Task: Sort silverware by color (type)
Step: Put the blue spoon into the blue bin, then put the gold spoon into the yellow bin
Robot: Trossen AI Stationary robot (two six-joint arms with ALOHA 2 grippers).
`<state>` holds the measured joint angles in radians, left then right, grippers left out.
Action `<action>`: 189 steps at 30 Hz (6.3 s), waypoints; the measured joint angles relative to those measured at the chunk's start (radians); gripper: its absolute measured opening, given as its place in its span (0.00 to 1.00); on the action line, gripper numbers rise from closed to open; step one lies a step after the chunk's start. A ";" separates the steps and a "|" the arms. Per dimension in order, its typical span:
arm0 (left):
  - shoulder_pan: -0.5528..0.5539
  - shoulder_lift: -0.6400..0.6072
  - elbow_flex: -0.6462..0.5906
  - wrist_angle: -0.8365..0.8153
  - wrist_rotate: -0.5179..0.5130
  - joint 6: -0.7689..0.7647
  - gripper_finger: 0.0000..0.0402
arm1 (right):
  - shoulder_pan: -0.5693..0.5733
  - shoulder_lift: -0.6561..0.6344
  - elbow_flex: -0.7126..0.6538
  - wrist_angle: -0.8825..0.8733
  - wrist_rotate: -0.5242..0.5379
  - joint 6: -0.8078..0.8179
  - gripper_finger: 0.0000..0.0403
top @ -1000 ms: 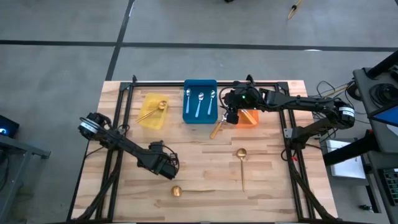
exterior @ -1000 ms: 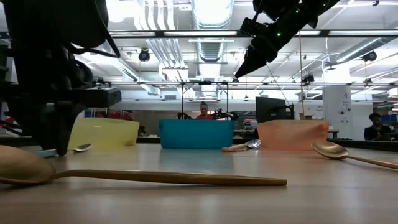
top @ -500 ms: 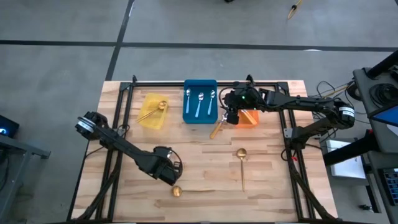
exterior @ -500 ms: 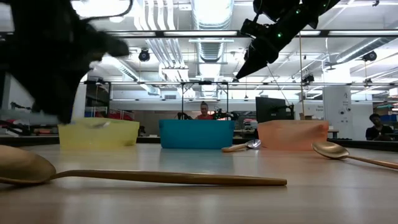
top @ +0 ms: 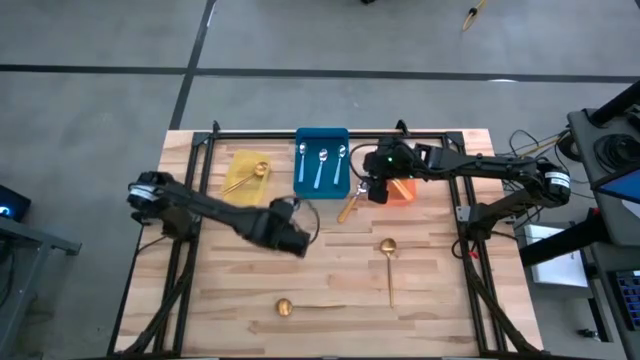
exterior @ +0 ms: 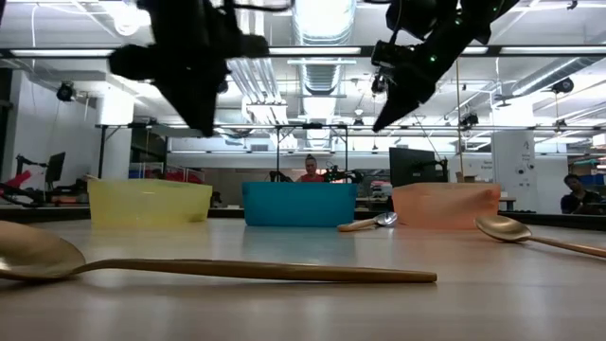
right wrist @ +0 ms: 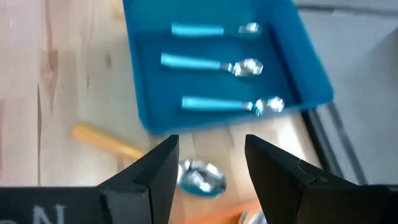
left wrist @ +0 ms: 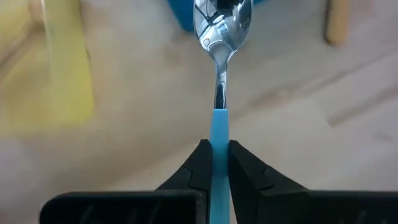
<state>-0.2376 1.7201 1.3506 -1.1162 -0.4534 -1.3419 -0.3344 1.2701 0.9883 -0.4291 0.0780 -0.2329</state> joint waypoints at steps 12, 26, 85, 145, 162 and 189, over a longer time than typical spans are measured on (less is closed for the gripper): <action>0.357 -0.001 0.011 0.269 -0.009 0.587 0.04 | 0.000 -0.036 -0.059 -0.074 0.001 0.058 0.44; 0.652 0.088 0.011 0.592 0.152 0.696 0.04 | 0.000 -0.188 -0.133 -0.067 0.001 0.076 0.44; 0.602 0.265 0.092 0.517 0.176 0.360 0.06 | 0.000 -0.248 -0.171 -0.052 0.002 0.059 0.44; -0.036 -0.019 0.029 0.482 -0.095 1.062 0.28 | 0.000 -0.248 -0.171 0.168 0.000 0.104 0.44; -0.214 -0.396 -0.464 0.744 -0.258 0.992 0.27 | 0.003 -0.235 -0.167 0.203 -0.004 0.270 0.44; -0.125 -0.998 -0.908 1.255 -0.044 1.720 0.19 | 0.266 0.077 0.069 0.065 -0.111 1.026 0.44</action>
<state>-0.3624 0.7226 0.4427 0.1387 -0.4973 0.3780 -0.0684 1.3473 1.0576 -0.3640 -0.0334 0.7929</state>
